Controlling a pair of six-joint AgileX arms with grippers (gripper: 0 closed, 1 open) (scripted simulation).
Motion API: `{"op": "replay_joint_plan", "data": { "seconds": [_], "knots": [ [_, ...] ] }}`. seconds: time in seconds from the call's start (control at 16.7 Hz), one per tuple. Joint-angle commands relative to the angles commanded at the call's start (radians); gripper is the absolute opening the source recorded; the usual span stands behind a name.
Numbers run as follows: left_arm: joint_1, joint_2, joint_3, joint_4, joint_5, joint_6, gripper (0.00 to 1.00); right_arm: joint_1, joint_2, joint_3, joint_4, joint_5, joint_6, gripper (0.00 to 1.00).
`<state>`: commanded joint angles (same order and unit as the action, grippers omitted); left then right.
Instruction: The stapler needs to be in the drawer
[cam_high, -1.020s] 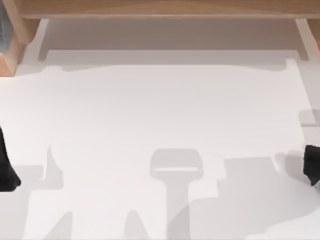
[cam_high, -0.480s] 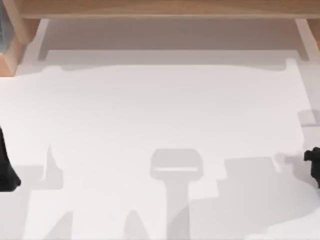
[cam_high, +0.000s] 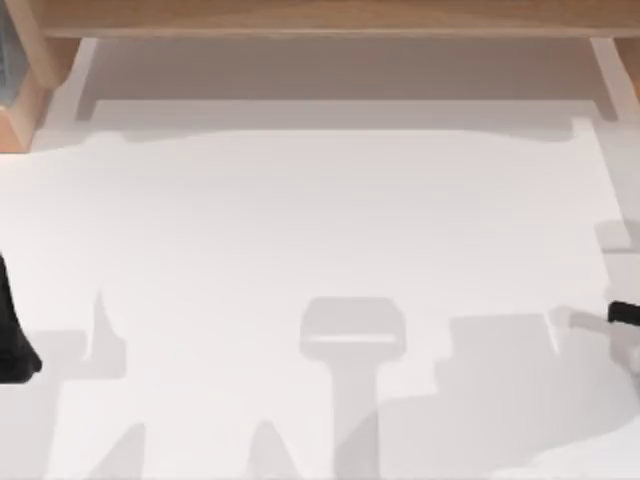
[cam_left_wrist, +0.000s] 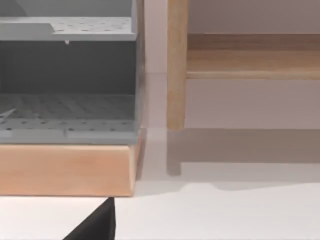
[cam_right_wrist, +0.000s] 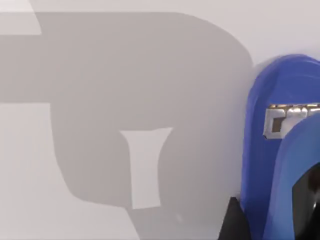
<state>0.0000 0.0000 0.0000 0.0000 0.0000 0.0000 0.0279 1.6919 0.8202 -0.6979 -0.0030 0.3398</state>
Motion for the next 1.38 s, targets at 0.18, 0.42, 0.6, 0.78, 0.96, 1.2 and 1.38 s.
{"op": "replay_joint_plan", "data": {
  "seconds": [0.18,0.42,0.6,0.78,0.96,1.2,1.38],
  "knots": [
    [0.0,0.0,0.0,0.0,0.0,0.0,1.0,0.0,0.0,0.0,0.0,0.0,0.0,0.0],
    [0.0,0.0,0.0,0.0,0.0,0.0,1.0,0.0,0.0,0.0,0.0,0.0,0.0,0.0],
    [0.0,0.0,0.0,0.0,0.0,0.0,1.0,-0.002,-0.012,0.01,-0.018,0.006,-0.001,0.0],
    [0.0,0.0,0.0,0.0,0.0,0.0,1.0,-0.004,-0.048,0.044,-0.09,0.006,-0.001,0.0],
    [0.0,0.0,0.0,0.0,0.0,0.0,1.0,-0.002,-0.071,0.066,-0.135,0.005,-0.004,0.0],
    [0.0,0.0,0.0,0.0,0.0,0.0,1.0,-0.002,-0.067,0.063,-0.133,0.004,-0.003,0.0],
    [0.0,0.0,0.0,0.0,0.0,0.0,1.0,0.0,-0.088,0.125,-0.138,-0.005,-0.019,0.0]
  ]
}}
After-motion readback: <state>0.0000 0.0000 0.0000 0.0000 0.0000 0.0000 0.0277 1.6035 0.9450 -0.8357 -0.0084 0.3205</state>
